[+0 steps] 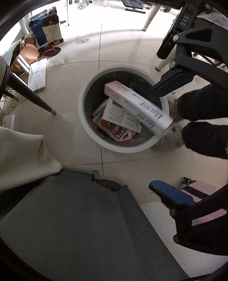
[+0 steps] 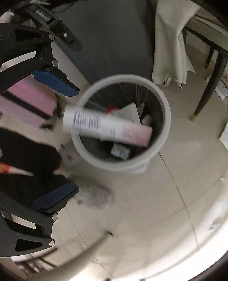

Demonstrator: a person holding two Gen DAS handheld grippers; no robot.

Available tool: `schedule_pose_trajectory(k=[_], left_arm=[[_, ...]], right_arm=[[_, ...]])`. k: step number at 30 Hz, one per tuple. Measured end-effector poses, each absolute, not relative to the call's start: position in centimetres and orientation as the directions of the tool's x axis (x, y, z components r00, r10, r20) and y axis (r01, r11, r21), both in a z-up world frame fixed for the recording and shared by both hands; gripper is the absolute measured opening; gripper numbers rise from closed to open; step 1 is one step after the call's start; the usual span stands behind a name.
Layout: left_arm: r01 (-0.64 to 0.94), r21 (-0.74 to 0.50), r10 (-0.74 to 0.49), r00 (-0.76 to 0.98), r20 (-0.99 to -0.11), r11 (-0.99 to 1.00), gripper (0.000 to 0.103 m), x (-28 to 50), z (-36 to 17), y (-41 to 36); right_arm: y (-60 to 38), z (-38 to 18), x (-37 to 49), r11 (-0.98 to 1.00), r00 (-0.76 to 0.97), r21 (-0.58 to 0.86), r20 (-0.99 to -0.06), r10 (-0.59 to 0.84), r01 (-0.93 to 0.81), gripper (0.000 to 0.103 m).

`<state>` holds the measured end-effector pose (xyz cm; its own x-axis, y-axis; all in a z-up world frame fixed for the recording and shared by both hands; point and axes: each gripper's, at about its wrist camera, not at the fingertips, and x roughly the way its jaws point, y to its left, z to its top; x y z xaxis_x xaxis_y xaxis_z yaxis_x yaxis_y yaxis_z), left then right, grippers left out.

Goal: Collect trash
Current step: 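Carry both boxes over the bin and open both tools to drop them, then move both tools back toward the table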

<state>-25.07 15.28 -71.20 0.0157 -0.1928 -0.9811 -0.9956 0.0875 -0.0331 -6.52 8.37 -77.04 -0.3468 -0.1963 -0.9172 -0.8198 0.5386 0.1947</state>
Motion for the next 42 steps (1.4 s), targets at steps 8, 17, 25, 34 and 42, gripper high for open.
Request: schedule_pose_trajectory(k=[8,17,25,34,42], left_arm=[[-0.990,0.026,-0.170,-0.049,-0.984,0.136,0.097,-25.1,-68.8,14.0],[-0.986,0.008,-0.099,-0.025,-0.995,0.165,0.097,-25.2,-62.6,12.8],[-0.986,0.002,-0.058,-0.012,-0.998,0.169,0.097,-25.7,-56.2,11.5],[-0.985,-0.013,-0.014,0.011,-1.000,0.171,0.097,-26.2,-47.1,9.8],[-0.981,-0.012,0.042,0.020,-0.999,0.191,0.097,-26.2,-38.9,7.6]], right_arm=[[8.4,-74.3,-7.1,0.405,-0.148,0.051,-0.966,-0.212,-0.913,0.101],[8.4,-67.7,-8.6,0.356,-0.099,0.035,-0.981,-0.165,-0.934,0.101],[8.0,-60.5,-9.3,0.322,-0.086,0.047,-0.990,-0.108,-0.945,0.101],[6.8,-50.1,-9.3,0.319,-0.096,0.081,-0.995,-0.034,-0.944,0.100],[4.9,-40.3,-9.5,0.315,-0.122,0.122,-0.992,0.021,-0.941,0.100]])
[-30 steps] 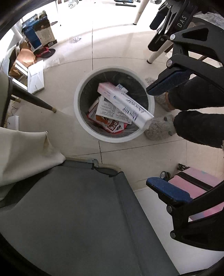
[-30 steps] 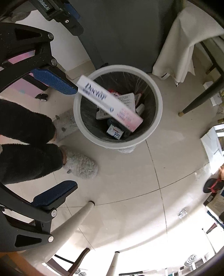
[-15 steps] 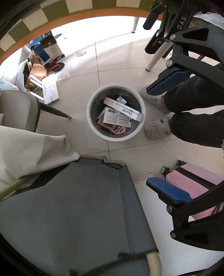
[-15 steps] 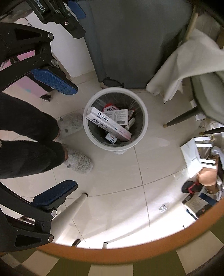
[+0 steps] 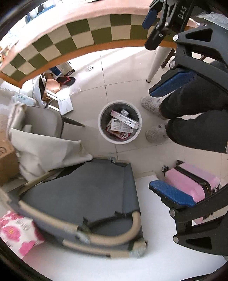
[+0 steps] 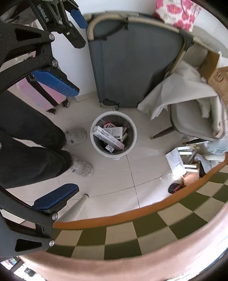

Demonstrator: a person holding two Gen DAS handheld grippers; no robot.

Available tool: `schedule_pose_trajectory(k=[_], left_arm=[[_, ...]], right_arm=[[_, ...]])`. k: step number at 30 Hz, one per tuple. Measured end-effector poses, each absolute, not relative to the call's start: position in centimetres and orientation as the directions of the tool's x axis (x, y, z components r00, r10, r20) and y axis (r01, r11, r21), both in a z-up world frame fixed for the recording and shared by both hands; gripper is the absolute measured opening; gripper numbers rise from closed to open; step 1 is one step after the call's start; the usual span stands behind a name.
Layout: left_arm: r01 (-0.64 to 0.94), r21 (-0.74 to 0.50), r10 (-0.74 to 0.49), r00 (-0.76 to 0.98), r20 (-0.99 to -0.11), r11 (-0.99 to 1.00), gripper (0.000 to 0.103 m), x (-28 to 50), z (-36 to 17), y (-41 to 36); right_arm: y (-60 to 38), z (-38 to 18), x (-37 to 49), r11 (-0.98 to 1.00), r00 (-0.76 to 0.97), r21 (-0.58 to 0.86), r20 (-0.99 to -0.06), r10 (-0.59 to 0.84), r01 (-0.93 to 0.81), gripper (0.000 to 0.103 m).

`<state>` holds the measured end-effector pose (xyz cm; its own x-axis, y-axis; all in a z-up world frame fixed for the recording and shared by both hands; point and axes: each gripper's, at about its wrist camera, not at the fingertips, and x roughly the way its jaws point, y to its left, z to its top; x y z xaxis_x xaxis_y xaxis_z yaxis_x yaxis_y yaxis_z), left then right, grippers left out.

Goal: Collect trash
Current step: 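Move both tools back toward the table, then grasp the silver blister pack with the left tool while the right tool grasps the green-blue rice bag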

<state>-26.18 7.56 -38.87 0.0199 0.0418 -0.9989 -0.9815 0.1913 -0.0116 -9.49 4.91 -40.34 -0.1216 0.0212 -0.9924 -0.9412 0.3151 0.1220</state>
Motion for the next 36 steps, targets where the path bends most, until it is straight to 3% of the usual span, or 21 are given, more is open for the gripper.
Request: schedule_pose_trajectory(k=[7,13,22,28,36], left_arm=[[-0.977,0.016,0.120,0.010,-0.993,0.212,0.097,-25.3,-32.4,6.6],[-0.963,0.058,0.215,0.000,-0.977,0.264,0.097,-20.0,-27.6,8.0],[-0.869,0.061,0.299,0.102,-0.949,0.491,0.097,0.4,-22.6,9.5],[-0.754,0.076,0.262,0.130,-0.956,0.653,0.097,17.4,-23.7,8.5],[-0.636,0.121,0.191,0.043,-0.981,0.762,0.097,34.4,-30.8,7.3]], right_arm=[[3.3,-33.1,-9.3,0.340,-0.170,0.198,-0.979,0.111,-0.919,0.100],[2.2,-28.6,-5.1,0.438,-0.201,0.278,-0.956,0.214,-0.855,0.101],[-2.5,-24.0,14.5,0.676,-0.052,0.243,-0.956,0.290,-0.696,0.101],[-10.0,-24.6,31.7,0.841,0.046,0.140,-0.980,0.192,-0.523,0.101],[-18.2,-29.7,49.7,0.916,0.055,-0.004,-0.998,0.020,-0.401,0.101]])
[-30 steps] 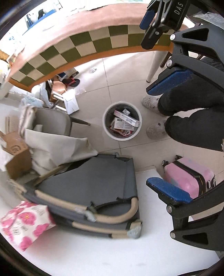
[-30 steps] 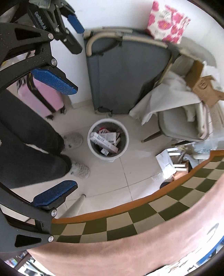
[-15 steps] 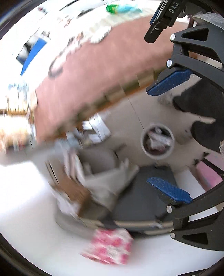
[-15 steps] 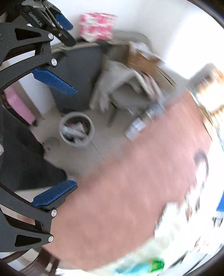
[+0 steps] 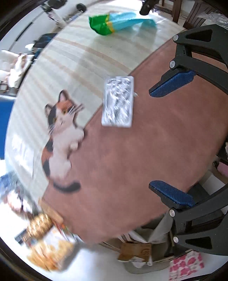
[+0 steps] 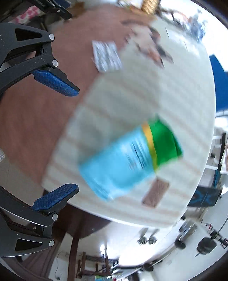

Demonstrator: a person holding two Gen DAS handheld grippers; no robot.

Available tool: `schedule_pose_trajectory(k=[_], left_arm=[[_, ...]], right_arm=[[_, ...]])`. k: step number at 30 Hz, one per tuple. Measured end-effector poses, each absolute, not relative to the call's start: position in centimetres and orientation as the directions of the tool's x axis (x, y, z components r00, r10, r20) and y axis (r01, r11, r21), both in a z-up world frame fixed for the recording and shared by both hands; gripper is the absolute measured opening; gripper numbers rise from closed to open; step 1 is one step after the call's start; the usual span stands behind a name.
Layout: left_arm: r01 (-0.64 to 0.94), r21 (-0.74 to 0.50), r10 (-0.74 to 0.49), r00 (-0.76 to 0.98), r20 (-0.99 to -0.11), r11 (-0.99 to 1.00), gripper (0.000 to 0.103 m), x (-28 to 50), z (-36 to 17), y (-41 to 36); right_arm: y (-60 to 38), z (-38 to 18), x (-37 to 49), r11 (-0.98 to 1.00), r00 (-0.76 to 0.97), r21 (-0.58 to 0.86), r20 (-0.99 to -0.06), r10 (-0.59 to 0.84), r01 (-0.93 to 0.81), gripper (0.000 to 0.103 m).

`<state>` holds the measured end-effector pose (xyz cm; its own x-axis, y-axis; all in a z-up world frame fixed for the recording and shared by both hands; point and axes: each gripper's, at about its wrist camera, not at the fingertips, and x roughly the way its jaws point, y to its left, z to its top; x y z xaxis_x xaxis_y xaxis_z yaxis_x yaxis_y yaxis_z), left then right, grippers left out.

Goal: Collect trash
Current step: 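Grasp the silver blister pack with the left tool while the right tool grasps the green-blue rice bag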

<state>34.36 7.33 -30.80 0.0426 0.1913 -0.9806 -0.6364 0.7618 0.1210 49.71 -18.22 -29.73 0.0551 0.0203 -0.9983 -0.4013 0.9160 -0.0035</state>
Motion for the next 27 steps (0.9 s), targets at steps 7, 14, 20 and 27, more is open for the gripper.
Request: schedule_pose_trajectory(k=[7,14,20,27], left_arm=[[-0.617,0.124,0.146,-0.014,-0.989,0.777,0.097,40.7,-34.3,5.9],[-0.662,0.134,0.118,-0.069,-0.991,0.738,0.097,40.6,-35.9,7.3],[-0.810,-0.009,-0.071,-0.041,-0.997,0.587,0.096,38.3,-37.3,10.0],[-0.910,-0.206,-0.296,0.098,-0.950,0.359,0.096,38.2,-40.6,12.1]], right_arm=[[-16.6,-35.5,56.8,0.865,0.003,-0.019,-1.000,-0.020,-0.502,0.101],[-13.7,-38.0,58.3,0.831,0.044,-0.064,-0.998,-0.048,-0.553,0.103],[-14.6,-37.5,59.8,0.907,0.023,-0.013,-1.000,-0.004,-0.421,0.093],[-14.4,-36.7,59.9,0.937,-0.102,0.138,-0.989,0.111,-0.321,0.093]])
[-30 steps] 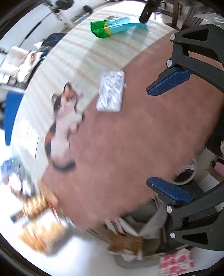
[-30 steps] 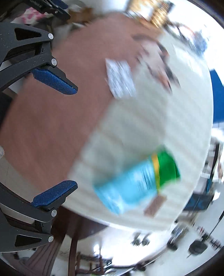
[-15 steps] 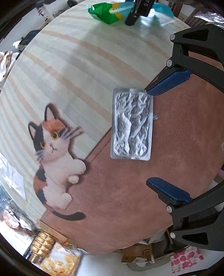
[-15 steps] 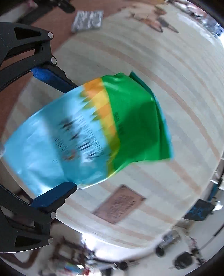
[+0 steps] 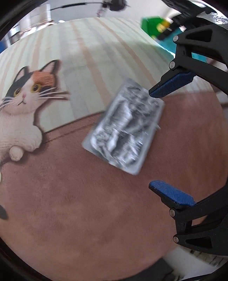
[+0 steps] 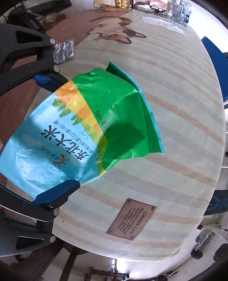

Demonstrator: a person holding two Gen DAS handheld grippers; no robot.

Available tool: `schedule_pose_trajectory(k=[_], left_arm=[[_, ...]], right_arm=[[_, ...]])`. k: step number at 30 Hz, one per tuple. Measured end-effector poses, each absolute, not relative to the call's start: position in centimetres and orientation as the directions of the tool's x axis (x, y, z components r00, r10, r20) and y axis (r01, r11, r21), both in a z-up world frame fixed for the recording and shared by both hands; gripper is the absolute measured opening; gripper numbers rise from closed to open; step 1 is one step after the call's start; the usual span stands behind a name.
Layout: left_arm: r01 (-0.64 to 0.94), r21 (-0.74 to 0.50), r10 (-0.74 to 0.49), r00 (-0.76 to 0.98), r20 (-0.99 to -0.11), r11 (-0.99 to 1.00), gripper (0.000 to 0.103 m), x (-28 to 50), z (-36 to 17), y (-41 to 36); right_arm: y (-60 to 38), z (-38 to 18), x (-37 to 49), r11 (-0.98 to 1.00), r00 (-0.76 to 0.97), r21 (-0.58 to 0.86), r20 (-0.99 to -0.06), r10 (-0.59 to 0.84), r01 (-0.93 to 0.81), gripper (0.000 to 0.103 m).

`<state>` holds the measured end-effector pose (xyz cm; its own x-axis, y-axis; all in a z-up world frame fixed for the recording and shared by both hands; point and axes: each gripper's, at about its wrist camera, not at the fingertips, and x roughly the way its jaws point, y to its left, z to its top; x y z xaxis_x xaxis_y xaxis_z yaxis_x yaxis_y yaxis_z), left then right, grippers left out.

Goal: Collect trash
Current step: 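Grasp the silver blister pack with the left tool while the right tool grasps the green-blue rice bag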

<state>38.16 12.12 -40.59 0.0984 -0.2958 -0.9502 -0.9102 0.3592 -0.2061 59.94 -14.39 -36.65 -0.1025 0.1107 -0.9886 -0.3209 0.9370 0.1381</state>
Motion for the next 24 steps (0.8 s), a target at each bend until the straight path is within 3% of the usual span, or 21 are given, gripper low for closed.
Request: schedule_pose_trajectory(k=[9,13,15,20,22,24], left_arm=[[-0.841,-0.237,-0.228,0.140,-0.964,0.487,0.096,45.0,-40.0,13.8],[-0.811,-0.152,-0.144,0.085,-0.986,0.564,0.096,45.6,-38.7,13.3],[-0.844,-0.129,-0.151,0.058,-0.987,0.520,0.096,44.6,-38.9,13.2],[-0.930,-0.179,-0.300,0.079,-0.951,0.321,0.095,42.9,-42.0,12.3],[-0.930,-0.160,-0.256,0.075,-0.964,0.331,0.096,43.1,-41.8,12.2],[-0.927,-0.138,-0.228,0.059,-0.972,0.350,0.085,44.1,-41.7,12.0]], right_arm=[[-15.2,-34.1,60.8,0.917,-0.004,0.073,-0.997,0.078,-0.392,0.100],[-15.0,-35.0,61.1,0.900,-0.009,0.040,-0.999,0.040,-0.435,0.101],[-15.2,-35.6,61.0,0.900,-0.004,0.026,-1.000,0.027,-0.435,0.101],[-14.5,-37.8,61.1,0.908,-0.007,0.011,-1.000,0.009,-0.419,0.101],[-14.5,-38.5,61.2,0.913,-0.016,0.008,-1.000,0.002,-0.408,0.101],[-14.6,-39.1,61.6,0.918,-0.021,0.003,-1.000,-0.005,-0.397,0.101]])
